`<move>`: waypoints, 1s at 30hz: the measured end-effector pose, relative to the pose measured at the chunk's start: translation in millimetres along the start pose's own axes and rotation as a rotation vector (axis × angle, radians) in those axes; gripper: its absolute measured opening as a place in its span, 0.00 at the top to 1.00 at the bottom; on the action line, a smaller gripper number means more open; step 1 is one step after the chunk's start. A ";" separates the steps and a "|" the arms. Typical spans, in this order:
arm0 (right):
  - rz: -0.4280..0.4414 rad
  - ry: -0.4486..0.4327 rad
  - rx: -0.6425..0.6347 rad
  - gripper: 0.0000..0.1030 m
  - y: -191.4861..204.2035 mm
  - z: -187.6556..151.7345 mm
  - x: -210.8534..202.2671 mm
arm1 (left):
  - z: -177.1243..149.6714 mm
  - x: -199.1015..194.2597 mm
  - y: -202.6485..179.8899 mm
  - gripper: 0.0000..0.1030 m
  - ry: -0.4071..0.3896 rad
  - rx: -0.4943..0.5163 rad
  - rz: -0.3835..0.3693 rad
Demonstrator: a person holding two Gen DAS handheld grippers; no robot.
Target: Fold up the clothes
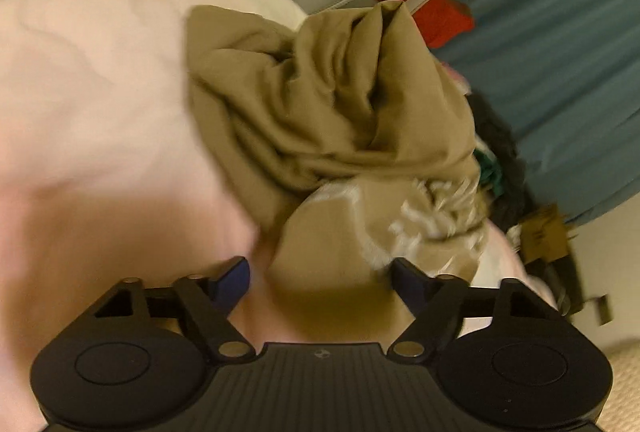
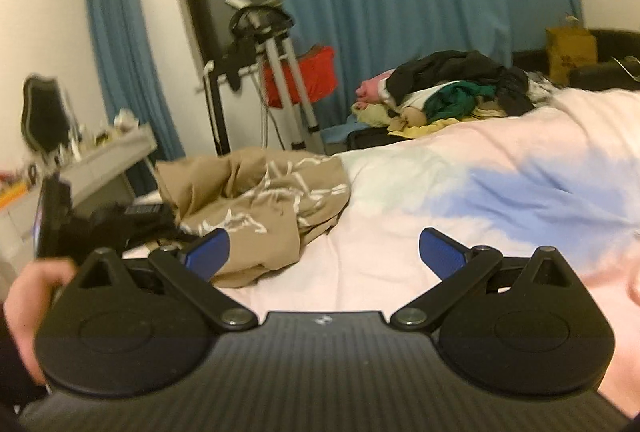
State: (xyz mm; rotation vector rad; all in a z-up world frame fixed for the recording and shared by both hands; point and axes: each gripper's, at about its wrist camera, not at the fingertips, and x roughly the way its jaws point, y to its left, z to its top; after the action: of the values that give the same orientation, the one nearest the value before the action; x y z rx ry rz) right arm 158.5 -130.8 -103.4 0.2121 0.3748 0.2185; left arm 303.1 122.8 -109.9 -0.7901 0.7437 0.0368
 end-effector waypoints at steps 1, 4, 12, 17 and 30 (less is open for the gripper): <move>0.001 0.007 -0.020 0.00 6.2 -6.4 6.3 | 2.1 4.8 -0.2 0.54 -0.005 0.007 -0.022; 0.018 0.041 -0.029 0.00 6.2 -14.3 29.6 | -2.1 -8.9 -6.1 0.76 -0.056 0.079 -0.062; 0.064 0.053 -0.020 0.00 6.3 -25.9 46.7 | -28.6 -99.3 -40.7 0.88 -0.242 0.302 -0.168; 0.088 -0.025 -0.092 0.00 24.1 -27.2 21.8 | -69.9 -166.0 -40.3 0.88 -0.310 0.384 -0.251; 0.264 -0.053 -0.359 0.01 98.9 -57.3 -63.6 | -143.3 -313.1 -25.9 0.88 -0.411 0.415 -0.554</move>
State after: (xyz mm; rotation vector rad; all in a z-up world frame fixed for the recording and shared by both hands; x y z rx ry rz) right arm 61.9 -42.8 -109.9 -0.0878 0.2482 0.5333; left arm -8.7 84.1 33.4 -0.5405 0.1154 -0.4306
